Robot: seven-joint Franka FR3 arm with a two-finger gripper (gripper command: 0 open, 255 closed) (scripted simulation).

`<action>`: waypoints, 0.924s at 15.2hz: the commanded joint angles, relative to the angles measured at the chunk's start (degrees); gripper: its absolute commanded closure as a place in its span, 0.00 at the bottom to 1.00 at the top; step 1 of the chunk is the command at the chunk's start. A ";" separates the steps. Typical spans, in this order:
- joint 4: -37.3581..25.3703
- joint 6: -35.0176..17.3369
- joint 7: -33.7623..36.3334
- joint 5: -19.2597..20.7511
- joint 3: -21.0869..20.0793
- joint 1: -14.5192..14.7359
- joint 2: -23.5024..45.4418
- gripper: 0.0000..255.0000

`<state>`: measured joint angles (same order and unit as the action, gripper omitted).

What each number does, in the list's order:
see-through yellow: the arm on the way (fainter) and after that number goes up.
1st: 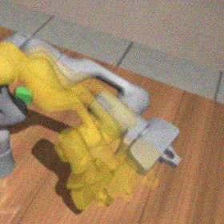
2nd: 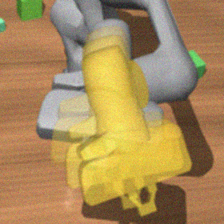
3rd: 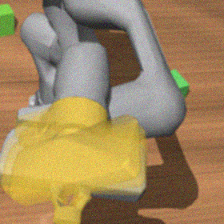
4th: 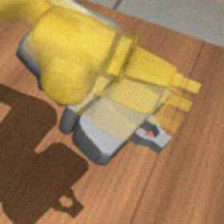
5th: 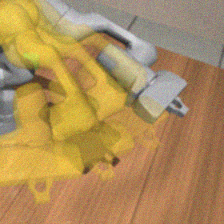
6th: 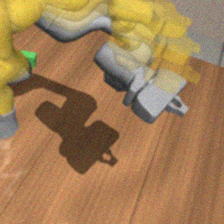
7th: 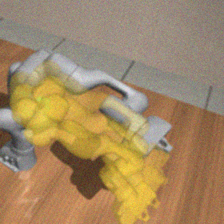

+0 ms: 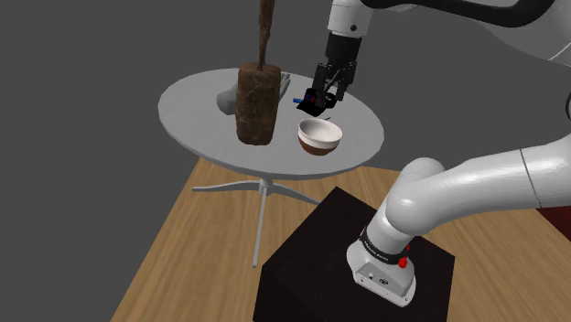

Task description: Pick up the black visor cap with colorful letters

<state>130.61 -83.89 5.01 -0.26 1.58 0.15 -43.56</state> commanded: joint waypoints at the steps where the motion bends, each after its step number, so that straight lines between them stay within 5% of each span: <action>1: 0.00 0.00 0.00 0.00 0.00 0.00 0.00 0.00; 14: -9.90 -9.21 -18.64 1.30 17.14 -2.13 18.94 0.00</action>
<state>122.10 -92.68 -12.01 1.35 17.40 -1.93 -26.52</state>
